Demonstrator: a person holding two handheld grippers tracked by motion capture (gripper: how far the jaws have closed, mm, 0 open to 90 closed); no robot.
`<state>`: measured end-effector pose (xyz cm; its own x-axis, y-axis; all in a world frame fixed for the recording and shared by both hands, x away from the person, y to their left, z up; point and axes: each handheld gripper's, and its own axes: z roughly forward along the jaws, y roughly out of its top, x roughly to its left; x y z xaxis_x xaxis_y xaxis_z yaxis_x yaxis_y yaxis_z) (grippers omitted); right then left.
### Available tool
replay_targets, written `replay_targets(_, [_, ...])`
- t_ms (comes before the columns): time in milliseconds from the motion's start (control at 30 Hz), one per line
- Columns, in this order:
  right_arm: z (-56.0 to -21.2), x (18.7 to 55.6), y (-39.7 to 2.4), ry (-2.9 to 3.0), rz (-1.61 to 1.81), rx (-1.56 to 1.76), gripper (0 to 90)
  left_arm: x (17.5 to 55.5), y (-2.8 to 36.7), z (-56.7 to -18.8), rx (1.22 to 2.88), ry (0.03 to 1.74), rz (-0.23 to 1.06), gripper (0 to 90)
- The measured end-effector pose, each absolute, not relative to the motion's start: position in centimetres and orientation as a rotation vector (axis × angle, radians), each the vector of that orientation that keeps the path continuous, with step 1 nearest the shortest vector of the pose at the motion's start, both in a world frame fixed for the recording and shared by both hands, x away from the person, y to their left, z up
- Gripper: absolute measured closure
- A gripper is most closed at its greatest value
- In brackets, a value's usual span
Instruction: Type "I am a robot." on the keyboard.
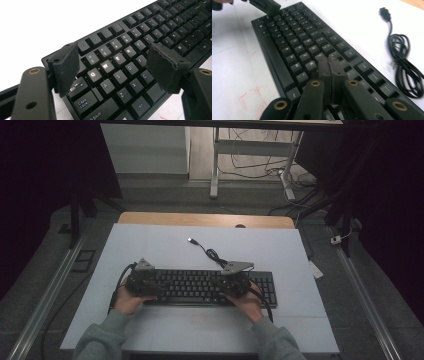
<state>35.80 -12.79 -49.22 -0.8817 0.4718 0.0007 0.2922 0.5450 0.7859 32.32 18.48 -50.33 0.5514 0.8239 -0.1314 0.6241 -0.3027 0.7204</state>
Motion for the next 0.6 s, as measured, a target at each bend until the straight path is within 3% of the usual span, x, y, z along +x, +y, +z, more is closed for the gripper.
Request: replay_targets(600, [-50.9, 37.9, -9.6, 2.609, 1.129, 0.682, 89.5, 32.3, 18.6, -50.4, 2.048, 1.152, 0.344, 26.5])
